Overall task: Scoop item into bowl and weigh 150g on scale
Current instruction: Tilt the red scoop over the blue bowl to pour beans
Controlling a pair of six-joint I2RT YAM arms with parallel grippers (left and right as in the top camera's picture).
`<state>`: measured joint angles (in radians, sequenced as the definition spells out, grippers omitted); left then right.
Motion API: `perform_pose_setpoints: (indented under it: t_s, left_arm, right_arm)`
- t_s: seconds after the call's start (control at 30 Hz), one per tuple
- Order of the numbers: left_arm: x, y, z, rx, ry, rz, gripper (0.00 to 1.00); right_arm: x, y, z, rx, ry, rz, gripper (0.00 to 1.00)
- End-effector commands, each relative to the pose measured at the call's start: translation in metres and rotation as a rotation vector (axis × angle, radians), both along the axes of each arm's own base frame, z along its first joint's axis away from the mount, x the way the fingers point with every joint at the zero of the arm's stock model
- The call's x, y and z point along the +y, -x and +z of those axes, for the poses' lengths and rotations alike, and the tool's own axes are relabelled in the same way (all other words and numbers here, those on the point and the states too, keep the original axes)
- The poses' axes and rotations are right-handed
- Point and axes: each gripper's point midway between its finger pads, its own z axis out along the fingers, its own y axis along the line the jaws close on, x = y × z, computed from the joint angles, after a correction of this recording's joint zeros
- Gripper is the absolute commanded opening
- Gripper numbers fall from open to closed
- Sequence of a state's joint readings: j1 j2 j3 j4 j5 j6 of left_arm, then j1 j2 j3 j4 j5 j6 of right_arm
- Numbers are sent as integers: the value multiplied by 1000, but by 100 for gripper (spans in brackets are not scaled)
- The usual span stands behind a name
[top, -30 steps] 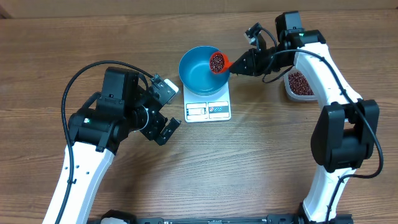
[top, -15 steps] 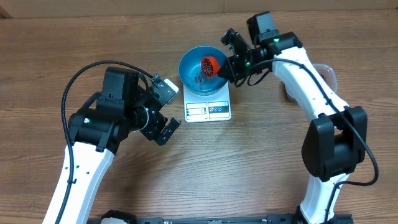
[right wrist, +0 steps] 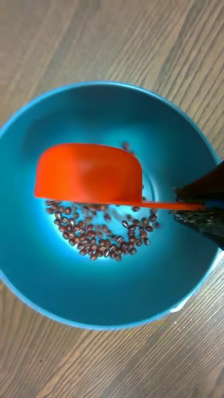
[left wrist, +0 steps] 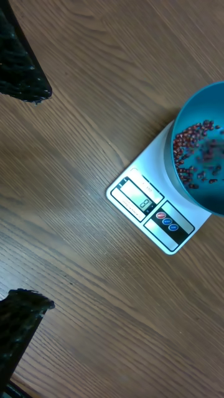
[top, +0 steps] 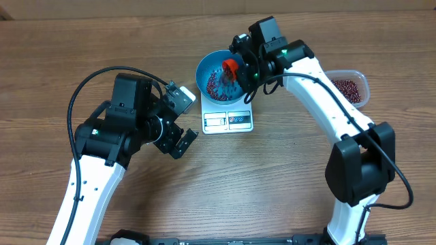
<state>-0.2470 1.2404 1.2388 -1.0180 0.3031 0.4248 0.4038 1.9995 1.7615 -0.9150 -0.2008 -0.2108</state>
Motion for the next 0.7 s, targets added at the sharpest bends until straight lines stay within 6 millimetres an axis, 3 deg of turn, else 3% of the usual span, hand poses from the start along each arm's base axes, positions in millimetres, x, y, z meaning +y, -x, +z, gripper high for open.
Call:
perform_pose_setpoints:
  t_s: [0.0,0.17,0.67]
  left_arm:
    - [0,-5,9,-24,6,4,100]
    - [0,-5,9,-24,6,5,100]
    - [0,-5,9,-24,6,4,99]
  right_arm:
    - [-1,-8,54,-147,-5,-12,4]
    - [-9,-12,67,-217,63,-50,4]
    - [2,-6,68,-305,224,-44,4]
